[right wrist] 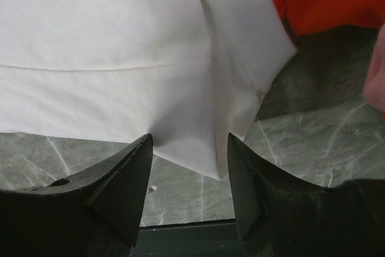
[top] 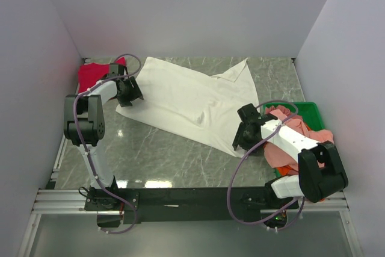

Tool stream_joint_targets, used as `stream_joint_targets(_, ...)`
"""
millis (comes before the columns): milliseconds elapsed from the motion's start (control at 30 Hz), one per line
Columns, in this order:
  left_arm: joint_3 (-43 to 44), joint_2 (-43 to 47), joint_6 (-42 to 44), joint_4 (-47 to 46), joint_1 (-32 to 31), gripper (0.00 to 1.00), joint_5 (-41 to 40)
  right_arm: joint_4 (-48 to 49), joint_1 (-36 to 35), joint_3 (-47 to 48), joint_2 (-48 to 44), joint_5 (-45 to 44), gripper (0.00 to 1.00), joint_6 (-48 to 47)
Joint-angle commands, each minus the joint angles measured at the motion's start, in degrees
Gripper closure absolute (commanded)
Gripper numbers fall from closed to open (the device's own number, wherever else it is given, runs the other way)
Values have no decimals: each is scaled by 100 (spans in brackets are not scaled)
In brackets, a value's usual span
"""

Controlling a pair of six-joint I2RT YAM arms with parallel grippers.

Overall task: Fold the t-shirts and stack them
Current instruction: Fold the tshirt

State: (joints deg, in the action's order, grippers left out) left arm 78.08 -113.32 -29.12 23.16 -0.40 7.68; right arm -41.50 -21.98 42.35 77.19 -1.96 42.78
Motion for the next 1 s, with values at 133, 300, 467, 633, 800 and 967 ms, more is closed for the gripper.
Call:
stream_joint_targets(133,49,-6,118,-30,181,31,-12,168,27,-183,42,-77,44,134)
stream_joint_targets(300,23,-24,144,-39,207,31,-56,54,44,-131,42,-164,67,151)
stream_joint_targets(467,14,-50,161,-22,216,31,-170,-165,79,-174,16,-358,89,256)
stream_joint_targets(633,-21,-94,197,31,225,31,-381,-254,141,-297,-46,-437,96,379)
stream_joint_targets(800,-39,-147,223,66,225,31,-522,-429,185,-306,-11,-569,95,459)
stream_joint_targets(967,-56,-147,232,101,225,31,-680,-579,229,-341,-46,-648,93,485)
